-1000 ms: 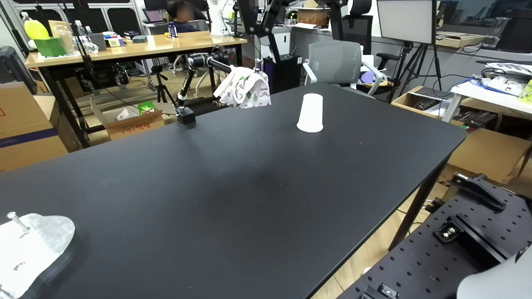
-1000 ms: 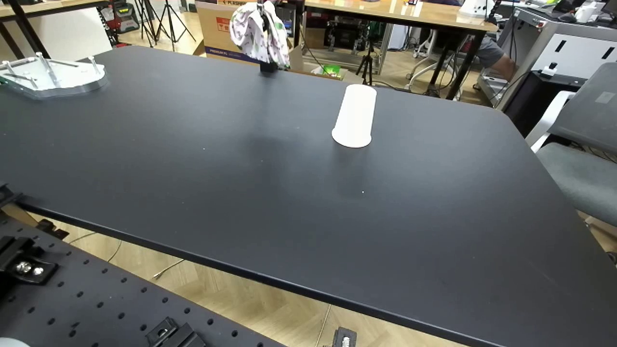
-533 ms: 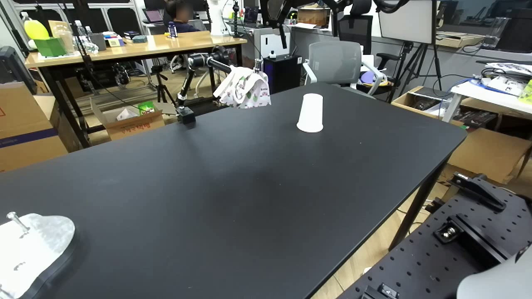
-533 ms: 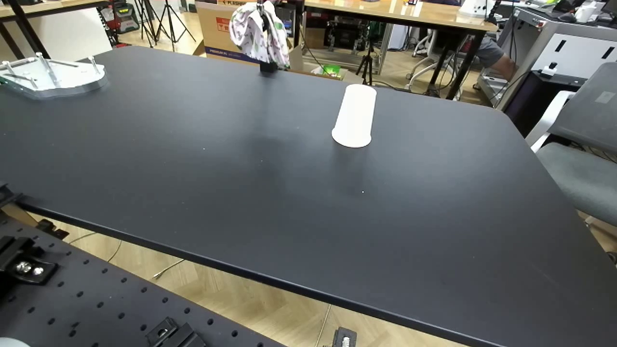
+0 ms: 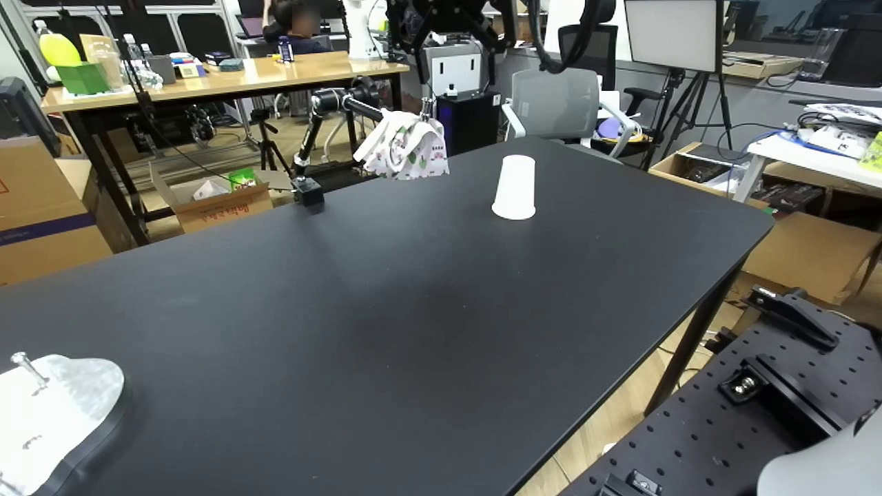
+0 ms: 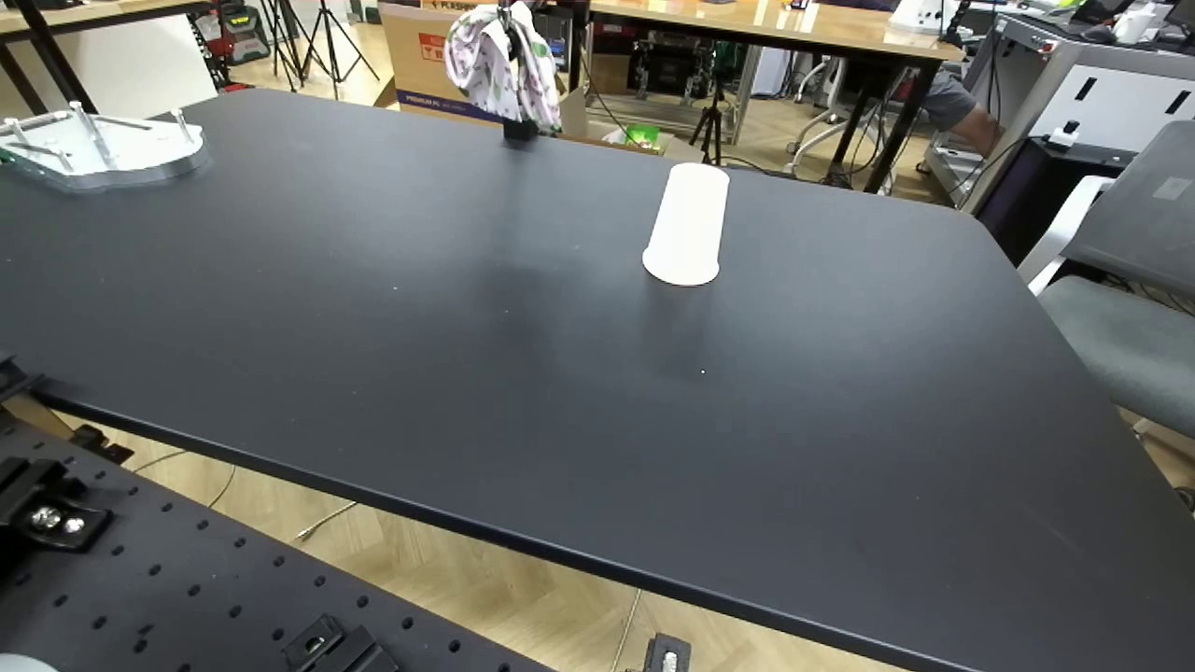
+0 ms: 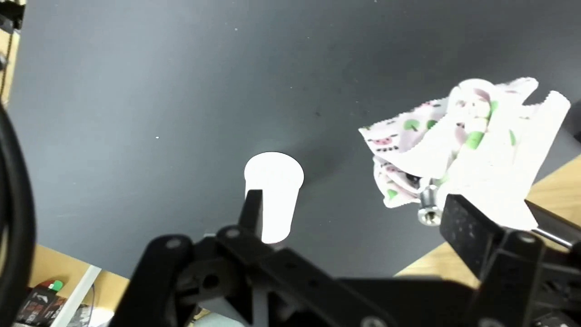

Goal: Remove the towel from the black clamp stand on the table

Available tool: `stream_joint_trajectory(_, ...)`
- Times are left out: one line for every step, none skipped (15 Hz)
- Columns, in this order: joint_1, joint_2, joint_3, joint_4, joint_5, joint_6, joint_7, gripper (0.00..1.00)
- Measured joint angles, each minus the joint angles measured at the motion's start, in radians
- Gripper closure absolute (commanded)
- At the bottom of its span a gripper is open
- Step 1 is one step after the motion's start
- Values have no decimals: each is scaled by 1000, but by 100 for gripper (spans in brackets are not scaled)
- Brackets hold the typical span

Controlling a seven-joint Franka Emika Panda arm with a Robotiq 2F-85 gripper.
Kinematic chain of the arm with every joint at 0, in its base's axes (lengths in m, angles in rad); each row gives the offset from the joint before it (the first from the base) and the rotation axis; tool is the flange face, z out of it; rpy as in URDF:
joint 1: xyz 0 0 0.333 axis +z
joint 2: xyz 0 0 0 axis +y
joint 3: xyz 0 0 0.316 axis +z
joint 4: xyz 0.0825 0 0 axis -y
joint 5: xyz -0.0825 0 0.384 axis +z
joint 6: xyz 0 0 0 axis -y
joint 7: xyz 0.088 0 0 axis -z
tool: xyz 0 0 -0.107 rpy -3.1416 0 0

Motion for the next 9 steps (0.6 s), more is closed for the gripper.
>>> stream_joint_trajectory(8, 21, -1, 12, -17, 26, 40, 0)
stream_joint_trajectory(16, 40, -3, 25, -34, 50, 76, 0)
stream_joint_trajectory(25, 60, -7, 38, -52, 72, 110, 0)
stream_joint_trajectory(34, 81, -12, 52, -67, 90, 139, 0)
stream_joint_trajectory(44, 101, -19, 65, -78, 104, 165, 0)
stream_joint_trajectory(54, 122, -27, 78, -87, 116, 185, 0)
stream_joint_trajectory(65, 143, -36, 89, -96, 128, 205, 0)
stream_joint_trajectory(76, 162, -46, 99, -97, 137, 217, 0)
stream_joint_trajectory(87, 181, -57, 108, -98, 144, 228, 0)
